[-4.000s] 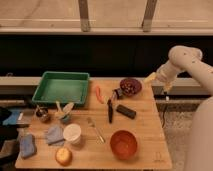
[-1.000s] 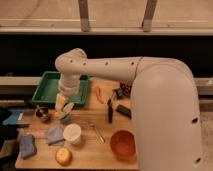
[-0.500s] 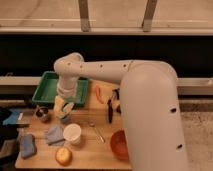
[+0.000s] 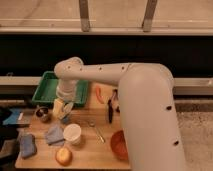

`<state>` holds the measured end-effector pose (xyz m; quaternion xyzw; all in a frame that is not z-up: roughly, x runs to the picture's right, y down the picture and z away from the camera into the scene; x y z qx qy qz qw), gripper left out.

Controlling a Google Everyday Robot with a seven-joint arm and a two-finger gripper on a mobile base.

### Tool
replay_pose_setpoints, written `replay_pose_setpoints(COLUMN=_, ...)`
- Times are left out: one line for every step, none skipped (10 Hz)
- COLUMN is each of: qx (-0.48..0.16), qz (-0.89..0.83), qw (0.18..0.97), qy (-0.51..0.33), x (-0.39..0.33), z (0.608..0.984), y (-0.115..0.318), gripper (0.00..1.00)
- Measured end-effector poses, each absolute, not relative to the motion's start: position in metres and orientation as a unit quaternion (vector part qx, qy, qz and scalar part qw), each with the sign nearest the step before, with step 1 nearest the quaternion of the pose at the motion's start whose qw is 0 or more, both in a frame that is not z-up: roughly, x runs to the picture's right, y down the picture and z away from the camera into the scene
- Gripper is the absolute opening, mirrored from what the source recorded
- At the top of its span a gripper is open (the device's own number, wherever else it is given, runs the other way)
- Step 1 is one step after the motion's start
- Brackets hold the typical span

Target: Place banana in paper cup

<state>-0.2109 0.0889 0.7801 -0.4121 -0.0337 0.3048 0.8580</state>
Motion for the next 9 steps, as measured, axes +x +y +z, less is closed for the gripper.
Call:
replay_pose_setpoints(qx=-0.412, qz=0.309, qw=0.857, qy=-0.033, x=-0.208, z=0.778, y=0.091, gripper=0.80)
replay_pose_setpoints(qx=-0.412, qz=0.312, qw=0.855, qy=-0.033, x=-0.207, z=0.776, y=0.095, gripper=0.80)
replay_pose_setpoints(qx=-0.412, qz=0.313, qw=0.855, qy=-0.033, x=-0.208, z=0.772, y=0.099, gripper=0.80)
replay_pose_setpoints(qx=-0.413, qz=0.313, qw=0.855, qy=-0.032, x=-0.210, z=0.771, y=0.102, gripper=0.80)
replay_pose_setpoints(qx=-0.414, qz=0.313, qw=0.854, qy=-0.033, x=-0.212, z=0.770, y=0.104, gripper=0.80)
replay_pose_setpoints(qx=-0.414, qz=0.313, qw=0.854, qy=-0.034, x=-0.213, z=0.770, y=0.105, gripper=0.80)
replay_pose_setpoints(qx=-0.414, qz=0.314, qw=0.854, qy=-0.035, x=-0.214, z=0.771, y=0.106, gripper=0.79)
replay_pose_setpoints(qx=-0.414, qz=0.312, qw=0.855, qy=-0.037, x=-0.218, z=0.771, y=0.107, gripper=0.72)
replay_pose_setpoints(qx=-0.414, qz=0.308, qw=0.856, qy=-0.038, x=-0.222, z=0.771, y=0.110, gripper=0.61)
